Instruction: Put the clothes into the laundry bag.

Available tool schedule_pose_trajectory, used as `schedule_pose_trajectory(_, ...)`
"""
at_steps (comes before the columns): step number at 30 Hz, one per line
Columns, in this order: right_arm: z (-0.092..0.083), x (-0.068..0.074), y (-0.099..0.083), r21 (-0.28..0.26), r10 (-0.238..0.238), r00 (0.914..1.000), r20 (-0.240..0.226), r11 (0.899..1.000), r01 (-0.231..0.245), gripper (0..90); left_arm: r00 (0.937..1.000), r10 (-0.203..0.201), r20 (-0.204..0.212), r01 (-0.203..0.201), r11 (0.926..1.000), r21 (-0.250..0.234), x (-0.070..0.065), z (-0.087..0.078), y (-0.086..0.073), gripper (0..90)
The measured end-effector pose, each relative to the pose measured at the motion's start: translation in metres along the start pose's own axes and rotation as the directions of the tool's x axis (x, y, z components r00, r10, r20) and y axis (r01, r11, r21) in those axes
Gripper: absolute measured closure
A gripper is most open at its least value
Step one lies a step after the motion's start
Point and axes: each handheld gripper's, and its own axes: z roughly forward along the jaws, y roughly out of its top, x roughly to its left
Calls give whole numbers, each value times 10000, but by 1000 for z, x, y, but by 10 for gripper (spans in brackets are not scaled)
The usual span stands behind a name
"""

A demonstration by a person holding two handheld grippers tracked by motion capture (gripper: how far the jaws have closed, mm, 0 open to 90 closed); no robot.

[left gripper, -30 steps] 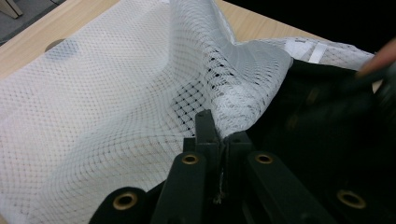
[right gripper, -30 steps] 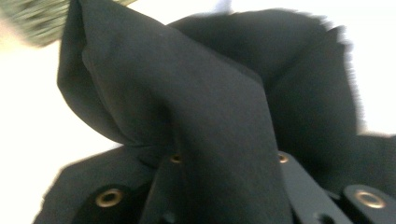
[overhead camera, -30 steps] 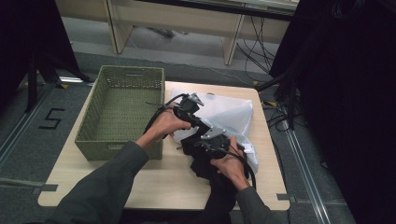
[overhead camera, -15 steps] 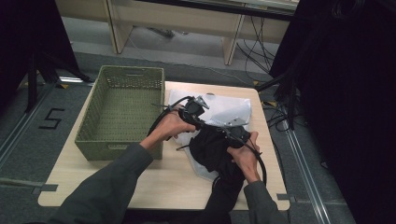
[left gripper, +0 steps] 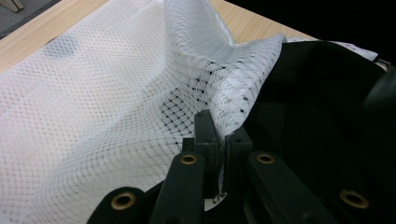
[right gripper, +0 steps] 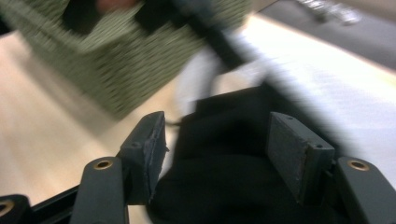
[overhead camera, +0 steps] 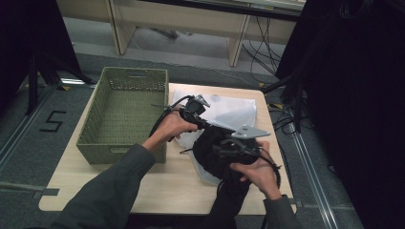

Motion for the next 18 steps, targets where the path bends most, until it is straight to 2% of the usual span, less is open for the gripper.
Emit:
schedule_pose_trajectory(1,12,5,-3,179,-190,9998,-97,9997,192,386,10000,-15,8,15,10000,-8,0,0,0,868)
schedule_pose_trajectory(2,12,5,-3,179,-190,9998,-97,9997,192,386,10000,-15,8,15,10000,-8,0,0,0,869)
schedule_pose_trajectory(3,38,11,-11,698,-602,9980,-164,9957,612,371,10000,-4,10,4,10000,-6,0,0,0,871)
schedule_pose_trajectory(4,38,11,-11,698,-602,9980,-164,9957,612,371,10000,-6,40,6,10000,-22,0,1,0,871)
schedule_pose_trajectory(5,62,12,-16,1344,-722,9972,-176,9882,739,367,10000,-11,53,11,10000,7,0,1,0,873)
schedule_pose_trajectory(6,71,14,-18,1582,-654,9979,-14,9853,648,367,10000,-11,53,11,10000,7,0,1,0,874)
schedule_pose_trajectory(7,82,15,-21,1684,-787,9968,170,9829,747,360,10000,8,70,-8,10000,21,1,0,1,875)
schedule_pose_trajectory(8,89,13,-22,1965,-805,9967,135,9775,763,355,10000,8,70,-8,10000,21,1,0,1,875)
schedule_pose_trajectory(10,103,13,-28,2128,-952,9952,222,9731,883,359,10000,-45,41,45,10000,44,2,1,0,877)
schedule_pose_trajectory(11,110,12,-31,2171,-1101,9938,148,9705,1043,404,10000,11,4,-11,9999,128,3,0,0,877)
schedule_pose_trajectory(12,110,12,-31,2171,-1101,9938,148,9705,1043,404,10000,90,-39,-90,9998,169,3,-1,0,878)
schedule_pose_trajectory(13,115,9,-35,2403,-1387,9902,169,9619,1306,562,10000,45,61,-46,9998,218,3,-1,-2,878)
schedule_pose_trajectory(14,115,9,-35,2403,-1387,9902,169,9619,1306,562,10000,45,61,-46,9998,218,3,-1,-2,878)
schedule_pose_trajectory(15,116,5,-38,2381,-1768,9823,619,9584,1575,766,9999,-81,60,80,9998,177,3,-1,-4,879)
schedule_pose_trajectory(16,116,5,-38,2381,-1768,9823,619,9584,1575,766,9999,-81,60,80,9998,177,3,-1,-4,878)
schedule_pose_trajectory(17,108,2,-33,2138,-1997,9753,945,9609,1761,871,9999,-96,63,95,9999,73,4,-3,-4,878)
schedule_pose_trajectory(18,108,2,-33,2138,-1997,9753,945,9609,1761,871,9999,-96,63,95,9999,73,4,-3,-4,879)
